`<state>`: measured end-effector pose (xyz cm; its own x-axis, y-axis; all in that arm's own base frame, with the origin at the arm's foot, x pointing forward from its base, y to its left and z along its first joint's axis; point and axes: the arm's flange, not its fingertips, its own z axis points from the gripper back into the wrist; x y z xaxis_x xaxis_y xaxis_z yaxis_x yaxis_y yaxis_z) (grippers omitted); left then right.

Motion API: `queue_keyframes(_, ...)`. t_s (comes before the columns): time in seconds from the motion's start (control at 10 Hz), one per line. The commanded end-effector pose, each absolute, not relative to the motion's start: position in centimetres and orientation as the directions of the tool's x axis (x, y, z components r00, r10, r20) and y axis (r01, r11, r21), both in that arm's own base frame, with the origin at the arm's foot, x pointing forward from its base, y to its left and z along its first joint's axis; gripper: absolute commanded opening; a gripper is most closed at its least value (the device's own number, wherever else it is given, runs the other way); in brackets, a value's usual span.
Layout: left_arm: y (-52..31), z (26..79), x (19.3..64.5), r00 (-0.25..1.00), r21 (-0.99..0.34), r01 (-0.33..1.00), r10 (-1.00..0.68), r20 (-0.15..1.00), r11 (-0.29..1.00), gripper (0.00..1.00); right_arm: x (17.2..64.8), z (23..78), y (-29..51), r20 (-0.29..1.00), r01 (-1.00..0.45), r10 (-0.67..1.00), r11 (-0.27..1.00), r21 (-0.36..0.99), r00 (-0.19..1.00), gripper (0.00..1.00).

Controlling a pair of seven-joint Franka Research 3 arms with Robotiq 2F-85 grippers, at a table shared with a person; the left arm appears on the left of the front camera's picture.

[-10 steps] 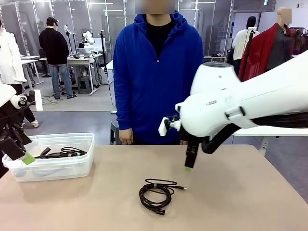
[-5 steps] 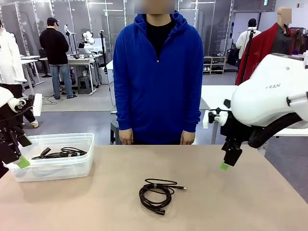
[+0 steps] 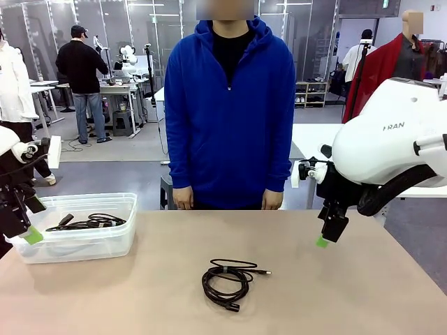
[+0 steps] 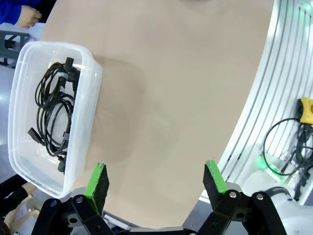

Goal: Organize and store the cables.
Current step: Place the USB Extension Cable into the Organizing box.

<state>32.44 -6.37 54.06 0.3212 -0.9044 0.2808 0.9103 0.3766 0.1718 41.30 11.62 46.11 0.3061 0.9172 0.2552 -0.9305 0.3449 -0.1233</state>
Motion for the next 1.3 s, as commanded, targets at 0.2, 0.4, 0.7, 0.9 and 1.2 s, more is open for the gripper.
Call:
queue_keyframes(0.2, -6.3, 54.1, 32.5, 0.323, 0.183, 0.906, -0.904, 0.281, 0.381, 0.98, 41.2, 42.8, 6.5, 0.369, -0.891, 0.833, 0.452, -0.029, 0.411, 1.0)
queue_keyframes(0.4, -6.3, 54.1, 32.5, 0.323, 0.183, 0.906, -0.904, 0.281, 0.381, 0.98, 40.7, 42.3, 3.2, 0.428, -0.851, 0.759, 0.522, 0.05, 0.491, 1.0)
queue_keyframes(0.7, -9.2, 54.0, 34.8, 0.271, 0.16, 0.934, -0.925, 0.266, 0.32, 1.0, 39.2, 43.1, -1.1, 0.512, -0.812, 0.663, 0.57, 0.129, 0.547, 1.0)
queue_keyframes(0.9, -11.2, 54.2, 37.2, 0.256, 0.128, 0.947, -0.932, 0.257, 0.295, 1.0, 38.4, 44.0, -2.8, 0.538, -0.791, 0.626, 0.595, 0.14, 0.565, 1.0)
queue_keyframes(1.2, -13.8, 54.0, 39.4, 0.245, 0.121, 0.95, -0.927, 0.282, 0.288, 1.0, 37.3, 44.9, -3.5, 0.553, -0.784, 0.616, 0.609, 0.116, 0.561, 1.0)
